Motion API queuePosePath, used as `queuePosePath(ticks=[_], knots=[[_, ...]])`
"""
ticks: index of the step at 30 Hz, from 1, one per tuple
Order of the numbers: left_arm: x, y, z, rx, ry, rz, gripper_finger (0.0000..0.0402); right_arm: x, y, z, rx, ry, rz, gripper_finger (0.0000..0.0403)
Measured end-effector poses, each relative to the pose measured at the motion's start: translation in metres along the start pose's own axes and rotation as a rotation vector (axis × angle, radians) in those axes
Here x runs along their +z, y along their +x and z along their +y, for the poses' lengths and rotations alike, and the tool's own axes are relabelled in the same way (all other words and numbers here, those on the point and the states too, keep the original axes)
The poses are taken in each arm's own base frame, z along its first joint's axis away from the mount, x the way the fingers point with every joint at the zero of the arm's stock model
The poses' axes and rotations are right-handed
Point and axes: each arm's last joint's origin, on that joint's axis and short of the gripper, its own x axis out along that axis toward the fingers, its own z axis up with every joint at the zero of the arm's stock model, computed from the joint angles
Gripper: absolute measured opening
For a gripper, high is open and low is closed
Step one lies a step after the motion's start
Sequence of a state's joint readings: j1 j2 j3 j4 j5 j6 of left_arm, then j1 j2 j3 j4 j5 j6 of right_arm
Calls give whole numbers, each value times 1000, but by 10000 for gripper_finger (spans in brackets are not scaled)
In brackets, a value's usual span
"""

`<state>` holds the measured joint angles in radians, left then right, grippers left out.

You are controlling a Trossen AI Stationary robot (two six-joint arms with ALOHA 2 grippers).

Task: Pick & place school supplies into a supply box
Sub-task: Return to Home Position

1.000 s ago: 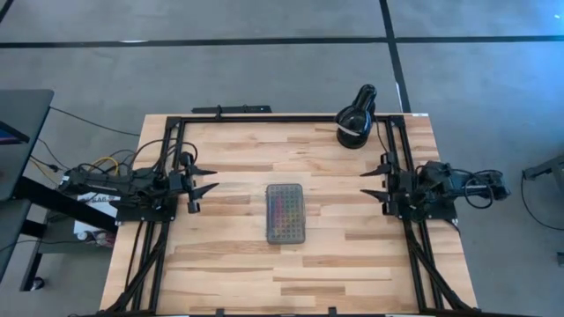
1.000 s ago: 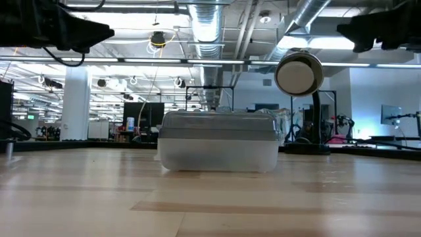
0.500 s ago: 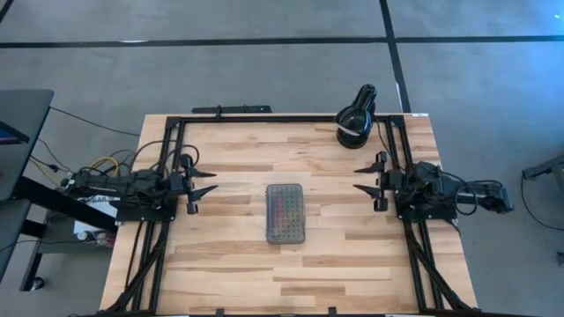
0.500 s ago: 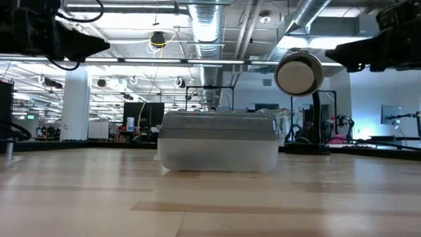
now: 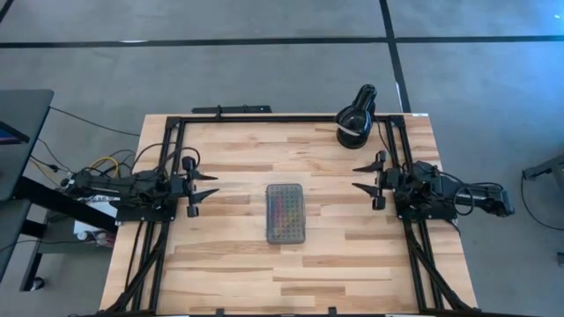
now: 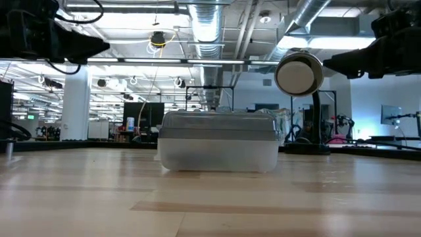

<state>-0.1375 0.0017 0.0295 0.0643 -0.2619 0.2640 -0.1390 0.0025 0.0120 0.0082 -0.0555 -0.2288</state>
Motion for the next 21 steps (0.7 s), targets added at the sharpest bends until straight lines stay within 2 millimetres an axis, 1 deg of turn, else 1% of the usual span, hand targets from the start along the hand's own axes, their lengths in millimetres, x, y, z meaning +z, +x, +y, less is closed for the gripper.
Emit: queuePosePath(ticks=[2,10,14,21], knots=[[-1,1,-1,-10,20,-41,151,0,0,0,2,-3,-1,200],[-1,1,-1,-13,30,-40,151,1,0,1,48,-4,-20,200],[-6,1,-2,-30,35,7,151,1,0,1,48,-2,-20,200],[-7,2,-2,-30,-1,20,151,0,0,1,22,40,-8,200]])
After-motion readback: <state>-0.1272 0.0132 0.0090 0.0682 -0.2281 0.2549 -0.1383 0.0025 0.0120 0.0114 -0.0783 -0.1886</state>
